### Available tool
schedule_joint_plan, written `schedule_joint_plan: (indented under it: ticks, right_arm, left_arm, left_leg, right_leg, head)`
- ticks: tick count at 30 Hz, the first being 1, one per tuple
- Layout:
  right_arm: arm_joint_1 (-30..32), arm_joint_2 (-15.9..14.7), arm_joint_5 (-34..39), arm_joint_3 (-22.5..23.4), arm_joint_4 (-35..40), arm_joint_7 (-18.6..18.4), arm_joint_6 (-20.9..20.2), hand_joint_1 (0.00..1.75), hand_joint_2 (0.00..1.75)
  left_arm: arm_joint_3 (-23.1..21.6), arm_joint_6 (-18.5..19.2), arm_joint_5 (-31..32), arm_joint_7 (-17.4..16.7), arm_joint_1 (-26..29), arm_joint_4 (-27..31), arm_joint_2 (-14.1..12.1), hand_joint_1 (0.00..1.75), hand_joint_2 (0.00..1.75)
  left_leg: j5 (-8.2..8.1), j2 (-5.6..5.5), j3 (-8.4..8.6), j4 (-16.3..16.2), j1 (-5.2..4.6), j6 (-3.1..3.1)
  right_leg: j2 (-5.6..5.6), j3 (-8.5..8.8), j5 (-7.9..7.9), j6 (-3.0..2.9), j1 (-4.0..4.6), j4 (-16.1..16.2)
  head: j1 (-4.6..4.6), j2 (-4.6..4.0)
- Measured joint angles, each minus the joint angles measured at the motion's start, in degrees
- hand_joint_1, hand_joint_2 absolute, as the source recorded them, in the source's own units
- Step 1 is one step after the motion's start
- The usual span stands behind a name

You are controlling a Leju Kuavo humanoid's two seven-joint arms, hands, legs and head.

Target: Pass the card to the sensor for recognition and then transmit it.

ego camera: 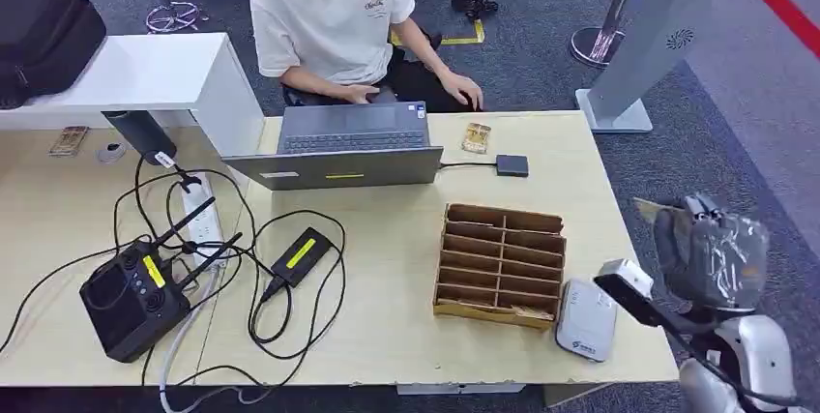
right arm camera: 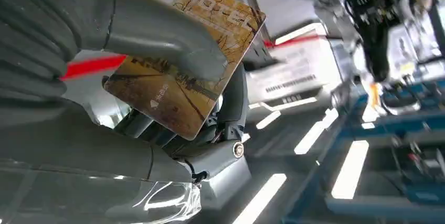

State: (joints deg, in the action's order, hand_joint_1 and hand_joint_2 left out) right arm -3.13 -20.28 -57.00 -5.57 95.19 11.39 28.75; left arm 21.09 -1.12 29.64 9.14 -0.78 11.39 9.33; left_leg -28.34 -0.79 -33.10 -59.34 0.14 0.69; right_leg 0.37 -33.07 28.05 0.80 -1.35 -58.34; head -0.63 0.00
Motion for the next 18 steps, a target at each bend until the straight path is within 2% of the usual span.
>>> schedule_joint_plan:
  ticks: [3, 8, 12, 18]
  right_arm:
    - [-8.2, -1.2, -1.5, -2.2, -0.1, -1.6, -3.4, 1.75, 1.75]
    - [-22.9, -0.9, -5.6, -9.5, -5.3, -5.1, -7.5, 1.75, 1.75]
    - [-33.2, 1.5, -9.1, -16.3, -13.0, -7.6, -8.8, 1.75, 1.75]
    - [-44.7, 8.4, -12.8, -24.2, -27.4, -10.6, -8.6, 1.75, 1.75]
  left_arm:
    - [0.0, 0.0, 0.7, 0.0, -0.1, 0.0, 0.0, 0.0, 1.75]
    - [0.0, 0.2, 2.1, -0.1, -0.5, 0.0, 0.0, 0.0, 1.75]
    - [0.0, 0.9, 2.8, -0.1, -0.7, 0.0, 0.1, 0.0, 1.75]
    - [0.0, 2.3, 3.8, 0.1, -1.0, 0.0, 0.3, 0.0, 1.75]
  left_leg:
    - [0.06, 0.08, 0.04, 0.0, 0.01, 0.08]
    - [0.16, 0.07, 0.04, 0.0, 0.03, 0.09]
    - [0.22, 0.03, 0.02, 0.0, 0.04, 0.1]
    - [0.28, 0.0, 0.03, 0.0, 0.07, 0.17]
  right_leg:
    - [0.09, -0.02, -0.05, -0.06, 0.01, 0.0]
    - [0.11, -0.05, -0.1, -0.13, 0.02, -0.1]
    - [0.08, -0.08, -0.11, -0.15, 0.03, -0.2]
    - [0.08, -0.13, -0.11, -0.16, 0.05, -0.3]
  head:
    - [0.0, 0.0]
    - [0.0, 0.0]
    - [0.0, 0.0]
    - [0.02, 0.0]
